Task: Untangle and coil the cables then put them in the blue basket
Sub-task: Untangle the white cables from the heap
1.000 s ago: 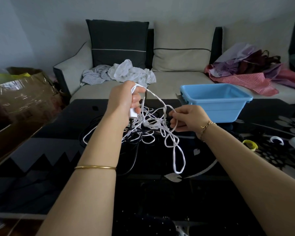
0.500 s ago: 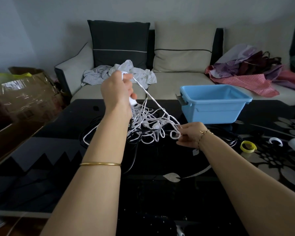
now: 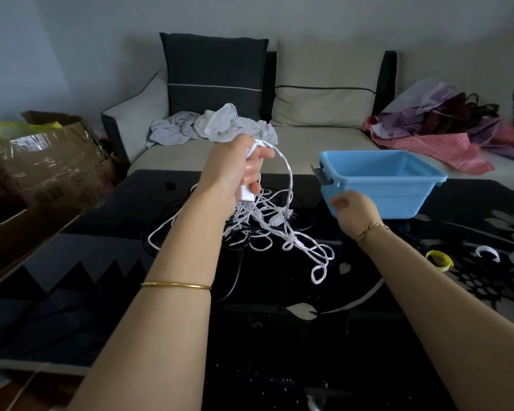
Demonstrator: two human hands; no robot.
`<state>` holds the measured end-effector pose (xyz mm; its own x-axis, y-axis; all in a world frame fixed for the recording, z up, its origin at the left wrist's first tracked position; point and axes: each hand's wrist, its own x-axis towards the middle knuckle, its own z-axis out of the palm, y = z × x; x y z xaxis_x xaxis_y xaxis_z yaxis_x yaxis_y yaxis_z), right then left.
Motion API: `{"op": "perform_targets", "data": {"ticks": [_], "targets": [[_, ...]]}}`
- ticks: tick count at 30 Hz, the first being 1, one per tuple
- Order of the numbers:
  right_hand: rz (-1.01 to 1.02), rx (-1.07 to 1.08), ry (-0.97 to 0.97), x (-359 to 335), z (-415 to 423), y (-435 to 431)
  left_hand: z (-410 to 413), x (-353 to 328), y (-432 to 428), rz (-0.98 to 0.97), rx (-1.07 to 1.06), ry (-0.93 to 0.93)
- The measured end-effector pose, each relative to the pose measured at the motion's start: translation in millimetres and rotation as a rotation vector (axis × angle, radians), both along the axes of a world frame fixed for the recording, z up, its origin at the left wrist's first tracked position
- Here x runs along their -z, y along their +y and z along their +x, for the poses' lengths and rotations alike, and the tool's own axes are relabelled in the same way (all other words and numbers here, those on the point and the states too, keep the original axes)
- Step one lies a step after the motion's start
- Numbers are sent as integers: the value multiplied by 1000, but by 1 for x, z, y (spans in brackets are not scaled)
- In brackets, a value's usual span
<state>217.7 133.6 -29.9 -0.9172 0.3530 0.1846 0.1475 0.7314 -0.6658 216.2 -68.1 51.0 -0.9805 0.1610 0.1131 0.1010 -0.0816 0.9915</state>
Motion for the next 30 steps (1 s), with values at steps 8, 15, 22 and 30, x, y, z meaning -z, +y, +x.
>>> {"op": "perform_targets", "data": {"ticks": [8,15,22,30], "targets": [[-625,-460,185,-32,14,-52,0,9,5,122,191,-135],[-550,-426,136,-20,16,-58,4,8,2,504,465,-282],[-206,-616,-128,-27,27,-74,-9,10,-10,792,277,-183],[146,-764,-224,-51,41,-63,-10,21,1,258,-130,124]]}}
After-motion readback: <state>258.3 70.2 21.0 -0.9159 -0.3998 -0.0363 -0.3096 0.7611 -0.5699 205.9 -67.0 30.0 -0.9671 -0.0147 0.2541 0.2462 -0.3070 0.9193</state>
